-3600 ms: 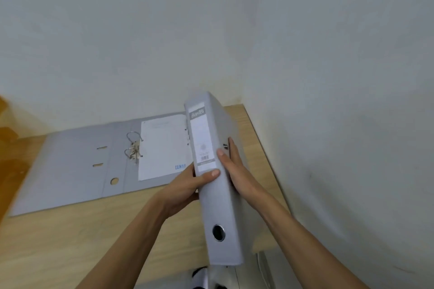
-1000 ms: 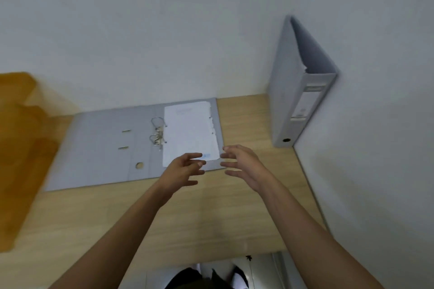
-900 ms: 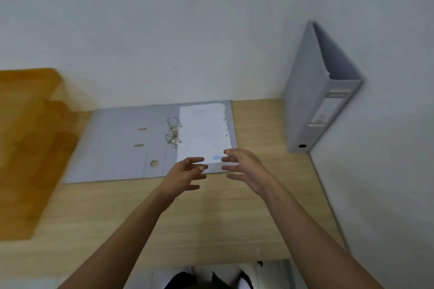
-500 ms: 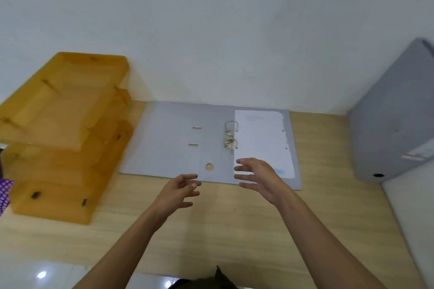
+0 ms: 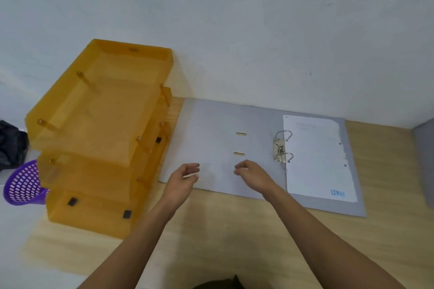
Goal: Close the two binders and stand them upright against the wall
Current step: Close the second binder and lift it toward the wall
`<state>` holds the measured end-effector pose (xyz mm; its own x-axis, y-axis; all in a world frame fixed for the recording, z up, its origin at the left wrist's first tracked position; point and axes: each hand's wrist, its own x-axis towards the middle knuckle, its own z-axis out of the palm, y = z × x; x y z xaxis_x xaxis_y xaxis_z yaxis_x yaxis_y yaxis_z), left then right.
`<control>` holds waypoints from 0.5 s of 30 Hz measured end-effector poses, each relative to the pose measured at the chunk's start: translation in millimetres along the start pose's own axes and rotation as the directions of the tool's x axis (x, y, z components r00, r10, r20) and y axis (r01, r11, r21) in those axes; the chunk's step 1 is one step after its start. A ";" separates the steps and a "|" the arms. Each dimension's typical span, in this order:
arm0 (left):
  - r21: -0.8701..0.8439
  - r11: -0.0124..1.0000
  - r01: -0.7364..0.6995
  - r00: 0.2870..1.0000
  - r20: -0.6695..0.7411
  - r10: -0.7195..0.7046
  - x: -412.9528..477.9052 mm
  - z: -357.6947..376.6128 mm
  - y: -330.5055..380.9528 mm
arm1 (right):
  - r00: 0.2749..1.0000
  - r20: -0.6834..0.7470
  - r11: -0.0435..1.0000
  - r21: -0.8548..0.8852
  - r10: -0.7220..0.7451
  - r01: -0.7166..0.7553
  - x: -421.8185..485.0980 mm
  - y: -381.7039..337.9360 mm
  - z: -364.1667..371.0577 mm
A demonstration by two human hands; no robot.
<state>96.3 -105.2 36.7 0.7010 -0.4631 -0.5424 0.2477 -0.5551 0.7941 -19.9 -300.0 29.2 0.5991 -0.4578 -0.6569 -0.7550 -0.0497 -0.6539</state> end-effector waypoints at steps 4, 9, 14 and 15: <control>0.095 0.995 -0.005 0.999 -0.042 0.009 24.9 -2.4 1.2 | 0.989 0.054 0.873 -0.465 -0.139 0.148 34.0 -16.1 17.3; 0.287 0.958 0.027 1.000 -0.016 -0.024 48.2 -10.5 -6.5 | 0.980 0.051 0.770 -0.612 -0.190 0.181 82.1 -49.2 28.9; 0.437 0.896 0.080 0.997 -0.018 -0.080 58.4 -24.8 -34.7 | 0.994 0.105 0.614 -0.783 -0.031 0.102 118.3 -41.1 36.7; 0.453 0.887 0.087 0.996 -0.031 -0.082 58.5 -27.4 -39.2 | 0.993 0.116 0.558 -0.822 -0.031 0.113 119.4 -34.1 37.7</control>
<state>145.9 -91.6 -18.6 0.6989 -0.3942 -0.5968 -0.0218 -0.8458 0.5331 87.4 -319.5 -41.1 0.6491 -0.3501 -0.6754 -0.5728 -0.8091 -0.1311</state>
